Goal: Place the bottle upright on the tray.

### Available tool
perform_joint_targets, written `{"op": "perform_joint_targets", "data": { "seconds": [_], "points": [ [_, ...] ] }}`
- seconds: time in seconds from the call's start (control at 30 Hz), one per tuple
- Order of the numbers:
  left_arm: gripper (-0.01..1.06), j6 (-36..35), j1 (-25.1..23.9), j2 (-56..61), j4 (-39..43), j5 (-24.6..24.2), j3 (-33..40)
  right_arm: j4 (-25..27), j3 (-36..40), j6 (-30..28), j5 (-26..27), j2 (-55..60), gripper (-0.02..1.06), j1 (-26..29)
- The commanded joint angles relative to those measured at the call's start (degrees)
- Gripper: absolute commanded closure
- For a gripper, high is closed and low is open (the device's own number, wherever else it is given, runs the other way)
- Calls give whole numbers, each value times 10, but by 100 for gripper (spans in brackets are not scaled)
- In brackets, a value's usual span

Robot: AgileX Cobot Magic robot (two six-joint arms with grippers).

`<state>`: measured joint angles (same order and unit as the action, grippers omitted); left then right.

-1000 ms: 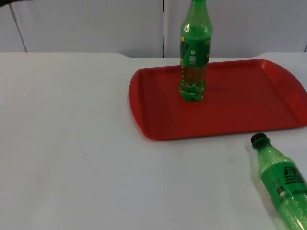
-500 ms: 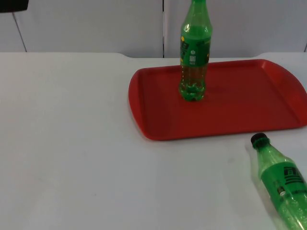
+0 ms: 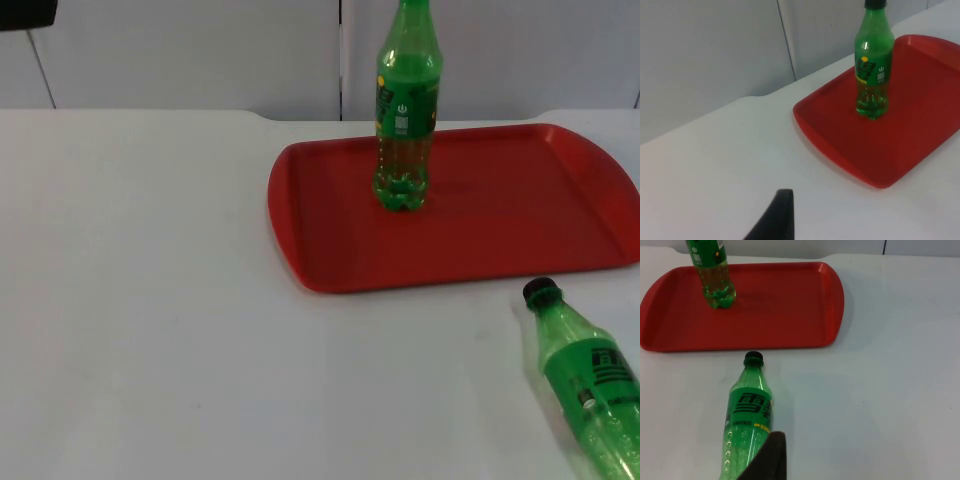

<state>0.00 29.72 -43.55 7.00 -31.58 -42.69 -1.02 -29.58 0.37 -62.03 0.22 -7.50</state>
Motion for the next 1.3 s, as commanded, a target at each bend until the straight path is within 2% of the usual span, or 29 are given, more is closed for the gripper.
{"op": "perform_joint_targets", "data": {
  "seconds": [0.0, 0.1, 0.27, 0.43, 0.63, 0.83, 1.0, 1.27],
  "points": [
    [0, 3, 2, 8, 0, -2, 2, 1, 0, 0, 3, -2, 0, 4],
    [0, 3, 2, 28, 9, -2, 8, 1, 0, 0, 3, -2, 0, 4],
    [0, 0, 2, 81, 16, 24, 63, 1, 0, 0, 3, -2, 0, 4],
    [0, -20, 2, 156, 9, 17, 110, 1, 0, 0, 3, -2, 0, 4],
    [0, -24, 2, 218, 9, 4, 127, 1, 0, 0, 3, -2, 0, 4],
    [0, -38, 2, 300, 7, -58, 132, 1, 0, 0, 3, -2, 0, 4],
    [0, -48, 2, 334, 6, -78, 132, 1, 0, 0, 3, -2, 0, 4],
    [0, -49, 2, 406, -1, -169, 132, 1, 0, 0, 3, -2, 0, 4]
  ]
}}
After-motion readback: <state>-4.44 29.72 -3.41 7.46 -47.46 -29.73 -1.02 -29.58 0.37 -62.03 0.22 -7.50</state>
